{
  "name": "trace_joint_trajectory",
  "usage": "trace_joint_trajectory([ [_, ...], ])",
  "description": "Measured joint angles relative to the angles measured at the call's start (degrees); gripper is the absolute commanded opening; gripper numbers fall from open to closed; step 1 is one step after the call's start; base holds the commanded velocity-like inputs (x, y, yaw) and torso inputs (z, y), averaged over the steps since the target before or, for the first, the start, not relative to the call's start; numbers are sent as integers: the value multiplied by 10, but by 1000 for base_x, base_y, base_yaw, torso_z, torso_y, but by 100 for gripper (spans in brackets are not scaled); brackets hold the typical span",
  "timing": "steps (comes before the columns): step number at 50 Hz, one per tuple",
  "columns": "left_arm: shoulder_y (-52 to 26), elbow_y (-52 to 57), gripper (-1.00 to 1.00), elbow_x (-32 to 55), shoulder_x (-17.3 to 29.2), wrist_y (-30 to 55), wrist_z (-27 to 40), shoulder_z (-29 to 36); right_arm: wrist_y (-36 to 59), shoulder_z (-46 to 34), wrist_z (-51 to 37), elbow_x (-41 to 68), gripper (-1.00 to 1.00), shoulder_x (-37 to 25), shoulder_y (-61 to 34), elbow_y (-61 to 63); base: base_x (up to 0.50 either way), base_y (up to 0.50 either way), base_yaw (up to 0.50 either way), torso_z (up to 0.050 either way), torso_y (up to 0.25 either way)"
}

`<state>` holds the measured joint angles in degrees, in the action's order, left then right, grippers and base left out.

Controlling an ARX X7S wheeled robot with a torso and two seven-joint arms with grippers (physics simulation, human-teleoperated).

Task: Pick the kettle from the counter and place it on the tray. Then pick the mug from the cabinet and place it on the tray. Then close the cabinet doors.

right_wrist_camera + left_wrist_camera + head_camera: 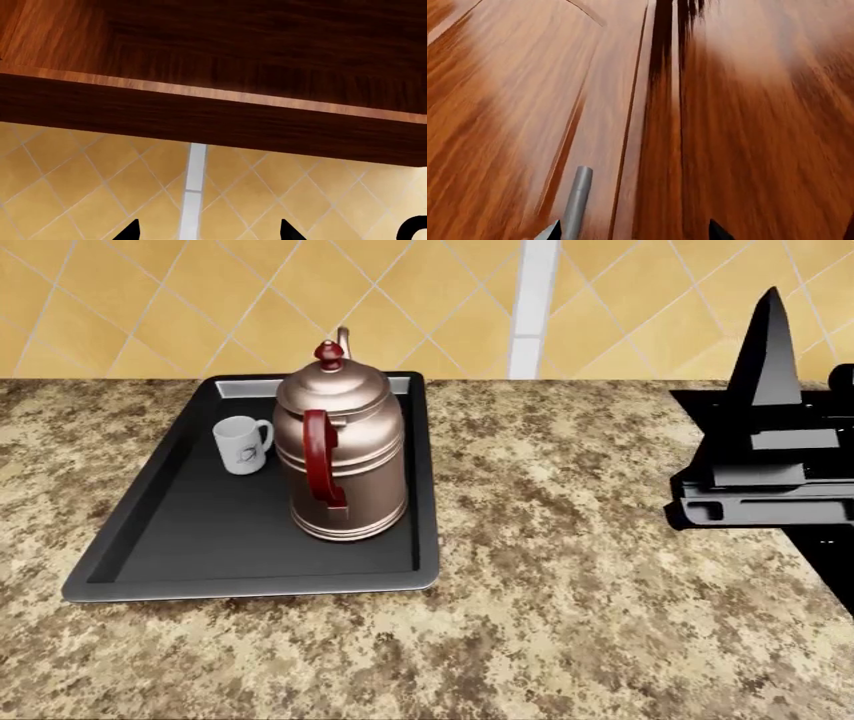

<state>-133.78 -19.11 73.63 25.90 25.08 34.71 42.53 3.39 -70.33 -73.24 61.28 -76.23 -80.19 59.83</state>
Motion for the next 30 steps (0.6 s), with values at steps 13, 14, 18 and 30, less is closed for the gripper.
trace_joint_trajectory([
  [13,1,-122,100,-148,-142,104,-121,-223,-50,-145,1,-14,100,-31,-126,1,0,0,0,2,1],
  [14,1,-128,100,-160,-150,111,-128,-236,-54,-165,1,-15,100,-33,-144,2,0,0,0,0,0],
  [18,-1,-144,100,-203,-177,130,-148,-274,-76,-263,-2,-24,100,-38,-231,2,0,0,0,0,0],
  [30,-11,-169,100,-275,-212,143,-178,-297,-122,-493,1,-42,100,-55,-451,2,0,0,0,0,0],
])
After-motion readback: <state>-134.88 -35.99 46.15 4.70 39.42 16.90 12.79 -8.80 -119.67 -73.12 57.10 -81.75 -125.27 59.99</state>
